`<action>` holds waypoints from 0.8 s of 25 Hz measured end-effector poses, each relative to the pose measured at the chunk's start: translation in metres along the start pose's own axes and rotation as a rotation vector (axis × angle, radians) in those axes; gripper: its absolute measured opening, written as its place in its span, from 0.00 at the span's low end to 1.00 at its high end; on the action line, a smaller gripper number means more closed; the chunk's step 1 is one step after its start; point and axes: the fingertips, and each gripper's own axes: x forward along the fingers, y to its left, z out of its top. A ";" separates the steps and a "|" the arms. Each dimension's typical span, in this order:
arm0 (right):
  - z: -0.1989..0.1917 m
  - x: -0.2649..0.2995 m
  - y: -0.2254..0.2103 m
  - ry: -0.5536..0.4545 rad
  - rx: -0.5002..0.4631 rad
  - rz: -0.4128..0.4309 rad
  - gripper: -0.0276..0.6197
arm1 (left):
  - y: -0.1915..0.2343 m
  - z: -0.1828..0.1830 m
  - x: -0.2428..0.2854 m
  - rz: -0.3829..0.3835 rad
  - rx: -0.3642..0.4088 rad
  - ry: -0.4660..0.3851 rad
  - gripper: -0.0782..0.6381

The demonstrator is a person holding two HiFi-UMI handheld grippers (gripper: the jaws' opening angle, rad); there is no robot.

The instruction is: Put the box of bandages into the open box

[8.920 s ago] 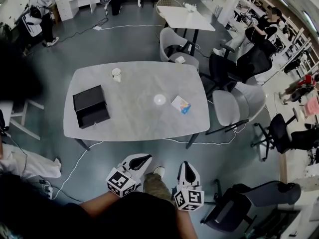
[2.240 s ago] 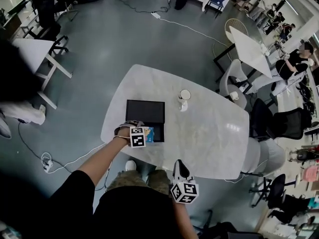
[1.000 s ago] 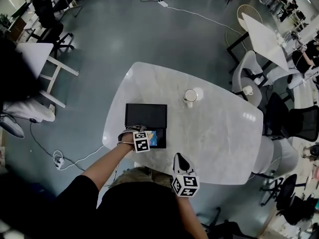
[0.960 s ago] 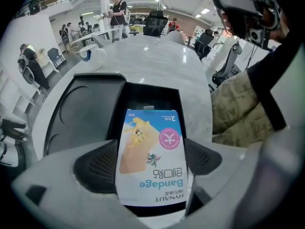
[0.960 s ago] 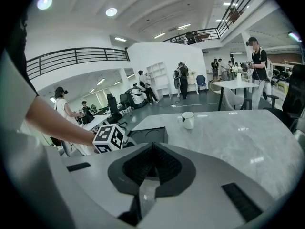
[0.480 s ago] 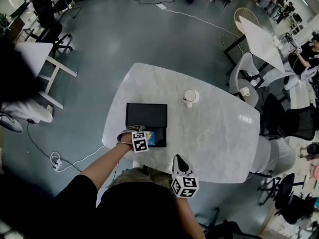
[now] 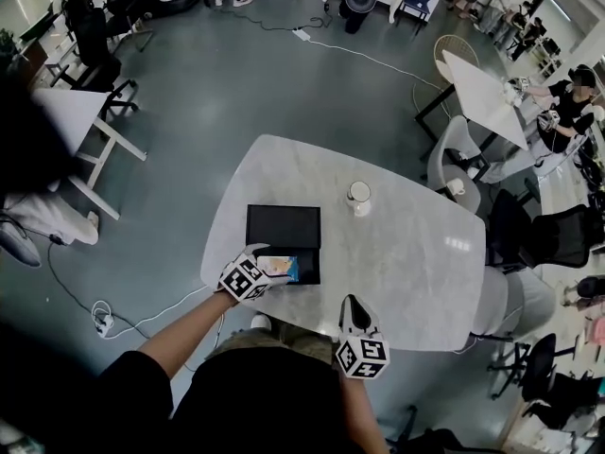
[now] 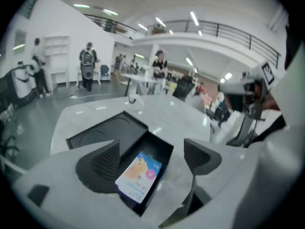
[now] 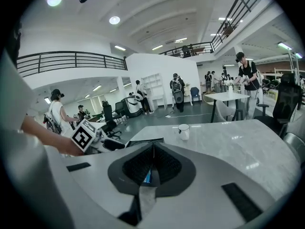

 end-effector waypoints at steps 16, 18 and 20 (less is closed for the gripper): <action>0.072 -0.040 0.067 -0.181 -0.126 0.033 0.06 | -0.056 0.078 -0.208 0.277 -0.150 -0.642 0.15; 0.079 -0.041 0.075 -0.195 -0.165 0.034 0.06 | -0.056 0.081 -0.216 0.318 -0.123 -0.642 0.15; 0.082 -0.041 0.082 -0.201 -0.182 0.039 0.06 | -0.054 0.086 -0.222 0.344 -0.105 -0.653 0.15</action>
